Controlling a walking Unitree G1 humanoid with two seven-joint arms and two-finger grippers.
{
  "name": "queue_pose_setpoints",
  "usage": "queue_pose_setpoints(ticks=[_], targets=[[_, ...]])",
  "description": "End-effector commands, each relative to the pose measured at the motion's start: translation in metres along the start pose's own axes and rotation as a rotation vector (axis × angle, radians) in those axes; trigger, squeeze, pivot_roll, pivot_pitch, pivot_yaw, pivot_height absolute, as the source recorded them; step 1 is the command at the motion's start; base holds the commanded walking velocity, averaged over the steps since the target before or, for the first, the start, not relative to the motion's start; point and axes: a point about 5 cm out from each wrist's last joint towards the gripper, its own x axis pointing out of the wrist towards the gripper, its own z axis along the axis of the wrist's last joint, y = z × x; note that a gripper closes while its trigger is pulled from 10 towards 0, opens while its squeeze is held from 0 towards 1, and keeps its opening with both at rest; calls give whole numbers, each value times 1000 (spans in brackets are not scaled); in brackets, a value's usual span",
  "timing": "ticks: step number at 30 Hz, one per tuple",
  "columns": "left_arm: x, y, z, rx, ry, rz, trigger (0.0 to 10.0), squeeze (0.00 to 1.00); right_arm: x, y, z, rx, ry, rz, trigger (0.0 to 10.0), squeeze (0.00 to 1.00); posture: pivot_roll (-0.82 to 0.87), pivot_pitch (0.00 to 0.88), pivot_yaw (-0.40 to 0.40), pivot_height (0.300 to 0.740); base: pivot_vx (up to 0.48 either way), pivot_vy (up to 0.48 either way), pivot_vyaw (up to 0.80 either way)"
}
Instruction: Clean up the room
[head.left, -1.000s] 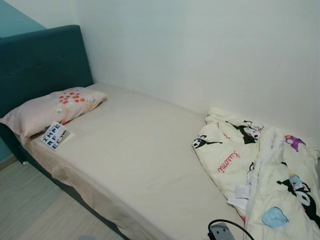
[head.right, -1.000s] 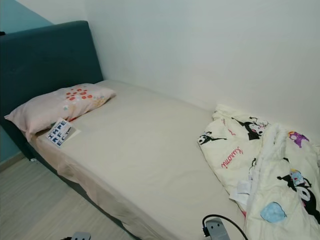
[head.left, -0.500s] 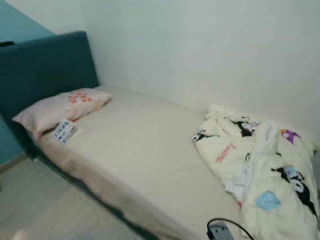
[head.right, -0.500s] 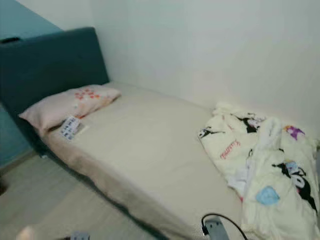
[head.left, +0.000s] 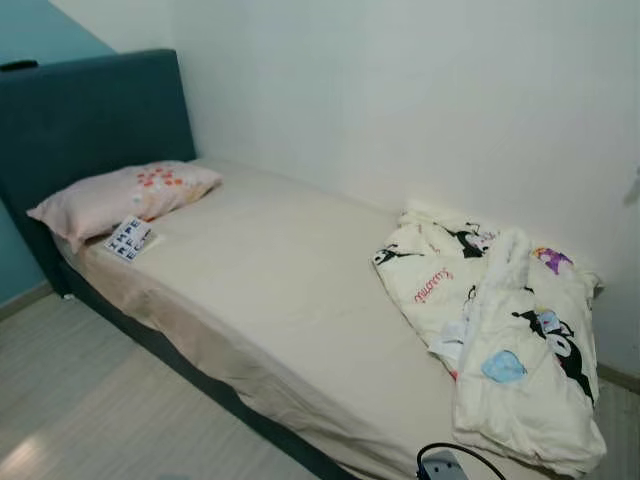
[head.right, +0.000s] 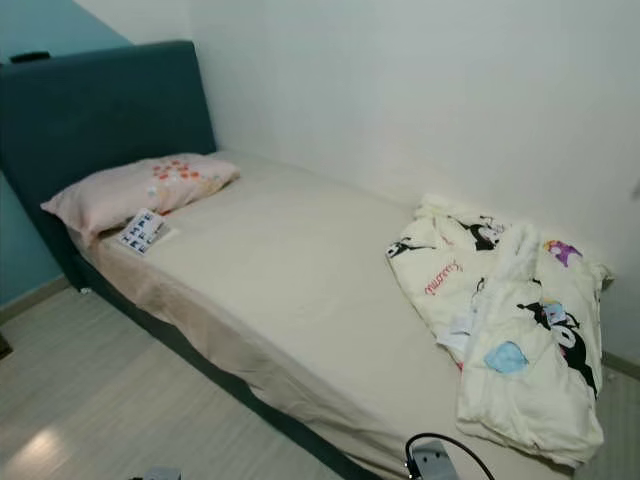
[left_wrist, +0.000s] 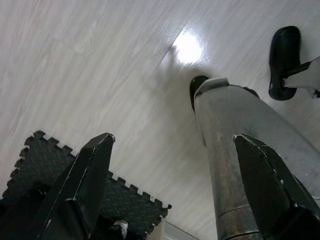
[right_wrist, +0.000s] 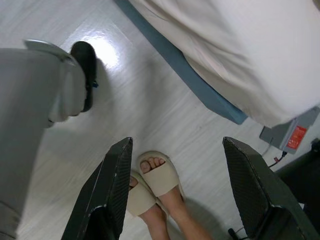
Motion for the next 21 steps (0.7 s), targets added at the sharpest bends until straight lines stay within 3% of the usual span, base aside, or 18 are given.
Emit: queue_pose_setpoints(ticks=[1,9,21], targets=[[0,1,0,11,1,-2,10000,0,0,-2,11,8,-37,-2,10000,0,-56,0,-35,717,0,-469,0],[0,1,1,5,-1,-2,10000,0,-1,0,13,6,-38,-1,10000,0,-56,0,-36,717,0,-427,0],[0,2,2,2,-3,0,10000,0,-1,1,13,0,-35,1,10000,0,-54,0,-36,717,0,0,0]])
